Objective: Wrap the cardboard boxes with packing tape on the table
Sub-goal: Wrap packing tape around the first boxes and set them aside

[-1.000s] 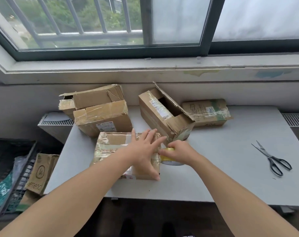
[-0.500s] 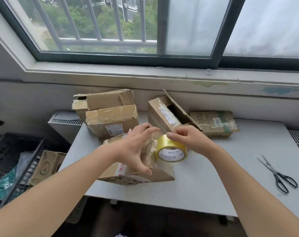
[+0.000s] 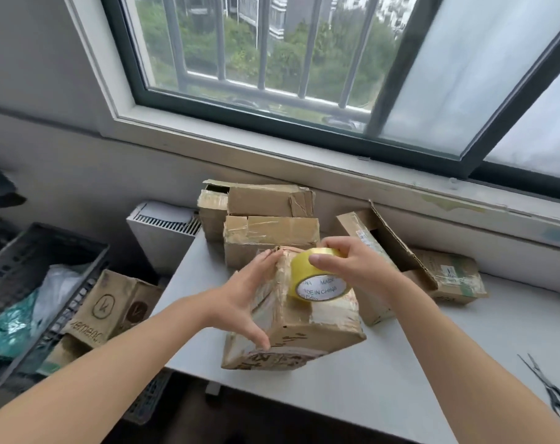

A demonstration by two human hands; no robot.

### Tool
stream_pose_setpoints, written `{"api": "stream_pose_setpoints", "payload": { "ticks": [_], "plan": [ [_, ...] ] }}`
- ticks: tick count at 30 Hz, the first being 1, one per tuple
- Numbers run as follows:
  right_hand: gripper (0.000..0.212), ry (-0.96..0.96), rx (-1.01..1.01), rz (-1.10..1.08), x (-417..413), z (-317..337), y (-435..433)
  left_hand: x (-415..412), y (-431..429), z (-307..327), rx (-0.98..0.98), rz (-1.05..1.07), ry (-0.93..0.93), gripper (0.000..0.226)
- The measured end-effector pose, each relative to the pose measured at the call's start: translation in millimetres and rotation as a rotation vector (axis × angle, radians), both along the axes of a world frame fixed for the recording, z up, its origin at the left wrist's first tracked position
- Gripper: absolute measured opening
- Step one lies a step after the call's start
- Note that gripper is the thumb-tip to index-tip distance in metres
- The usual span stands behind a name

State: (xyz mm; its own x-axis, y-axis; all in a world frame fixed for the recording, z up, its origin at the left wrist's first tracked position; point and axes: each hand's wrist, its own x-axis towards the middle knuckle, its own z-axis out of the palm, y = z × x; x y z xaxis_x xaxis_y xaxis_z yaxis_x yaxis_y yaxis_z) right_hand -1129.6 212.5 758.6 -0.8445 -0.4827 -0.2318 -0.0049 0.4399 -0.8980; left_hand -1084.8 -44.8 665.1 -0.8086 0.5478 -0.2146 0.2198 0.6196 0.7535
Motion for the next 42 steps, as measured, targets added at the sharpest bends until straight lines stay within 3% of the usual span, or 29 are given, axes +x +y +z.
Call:
{"api": "stream_pose_setpoints", "payload": {
  "ticks": [7, 13, 22, 25, 32, 38, 42],
  "plan": [
    [0.040, 0.017, 0.057, -0.057, 4.3, -8.5, -8.7, 22.6, -9.7, -37.2, 0.019, 0.034, 0.130, 0.163],
    [0.038, -0.003, 0.052, -0.090, 9.6, -12.1, -17.1, 30.2, -13.1, -70.4, 0.034, 0.133, 0.114, 0.155],
    [0.049, 0.004, 0.060, -0.118, 4.9, -2.3, -18.4, 7.7, -22.8, -64.7, 0.172, 0.078, 0.049, 0.143],
    [0.039, 0.010, 0.081, -0.121, 3.6, -0.9, -21.6, 1.7, -27.7, -63.9, 0.169, 0.041, 0.047, 0.142],
    [0.045, 0.075, 0.167, -0.101, 4.4, -0.1, -47.8, -6.2, -43.1, -68.6, 0.131, -0.006, -0.031, 0.152],
    [0.057, 0.119, 0.257, -0.085, -1.3, -3.2, -90.5, -8.5, -45.8, -41.8, 0.347, 0.116, -0.204, 0.127],
    [0.055, 0.141, 0.303, -0.041, -7.1, -8.5, -110.4, -20.3, -39.5, -31.8, 0.383, 0.206, -0.174, 0.129]
  ]
}}
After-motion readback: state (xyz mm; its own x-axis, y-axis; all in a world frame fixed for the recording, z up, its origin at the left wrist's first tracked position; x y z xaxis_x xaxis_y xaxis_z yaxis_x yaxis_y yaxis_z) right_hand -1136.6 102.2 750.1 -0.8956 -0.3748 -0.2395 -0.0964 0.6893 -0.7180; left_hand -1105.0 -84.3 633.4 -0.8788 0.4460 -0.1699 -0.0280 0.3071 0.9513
